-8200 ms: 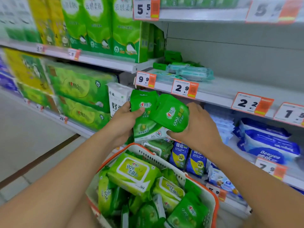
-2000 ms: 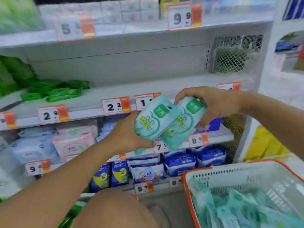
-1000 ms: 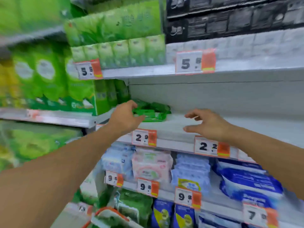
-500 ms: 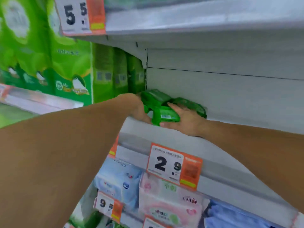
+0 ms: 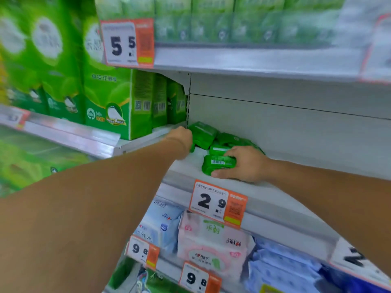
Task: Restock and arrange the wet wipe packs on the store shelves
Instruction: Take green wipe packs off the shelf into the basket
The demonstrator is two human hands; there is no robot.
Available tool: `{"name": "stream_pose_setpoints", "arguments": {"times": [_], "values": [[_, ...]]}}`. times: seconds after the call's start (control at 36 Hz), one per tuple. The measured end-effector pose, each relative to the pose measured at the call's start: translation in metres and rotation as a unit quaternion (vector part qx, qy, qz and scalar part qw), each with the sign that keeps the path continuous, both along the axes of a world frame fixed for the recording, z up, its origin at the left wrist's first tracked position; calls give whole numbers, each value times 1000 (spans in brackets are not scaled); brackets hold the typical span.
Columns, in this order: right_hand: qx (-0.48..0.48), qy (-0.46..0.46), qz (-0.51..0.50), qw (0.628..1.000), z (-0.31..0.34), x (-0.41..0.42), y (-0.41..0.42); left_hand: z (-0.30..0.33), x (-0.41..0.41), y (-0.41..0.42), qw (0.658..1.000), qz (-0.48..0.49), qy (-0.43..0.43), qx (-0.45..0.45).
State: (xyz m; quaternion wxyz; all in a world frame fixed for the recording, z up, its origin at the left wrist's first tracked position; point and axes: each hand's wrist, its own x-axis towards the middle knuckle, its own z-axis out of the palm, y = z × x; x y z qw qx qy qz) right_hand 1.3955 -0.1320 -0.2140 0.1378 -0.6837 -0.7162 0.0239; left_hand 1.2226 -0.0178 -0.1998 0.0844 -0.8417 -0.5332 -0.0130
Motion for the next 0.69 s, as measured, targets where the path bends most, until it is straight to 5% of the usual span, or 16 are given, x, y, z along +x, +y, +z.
{"name": "stream_pose_setpoints", "arguments": {"times": [0.11, 0.28, 0.39, 0.5, 0.58, 0.69], "values": [[-16, 27, -13, 999, 11, 3, -45, 8, -4, -31, 997, -68, -46, -7], [69, 129, -28, 989, 20, 26, -115, 22, -27, -96, 948, -178, -264, 26], [141, 155, -9, 978, 31, 30, -148, 37, -50, -132, 879, -204, -428, -51], [129, -3, 22, 991, 26, 19, -175, 53, -76, -158, 783, -196, -568, -158], [253, -81, 34, 964, 18, 4, -197, 56, -98, -173, 727, -171, -639, -182], [417, -39, 88, 904, 6, -31, -228, 49, -130, -199, 648, -129, -730, -173]]}}
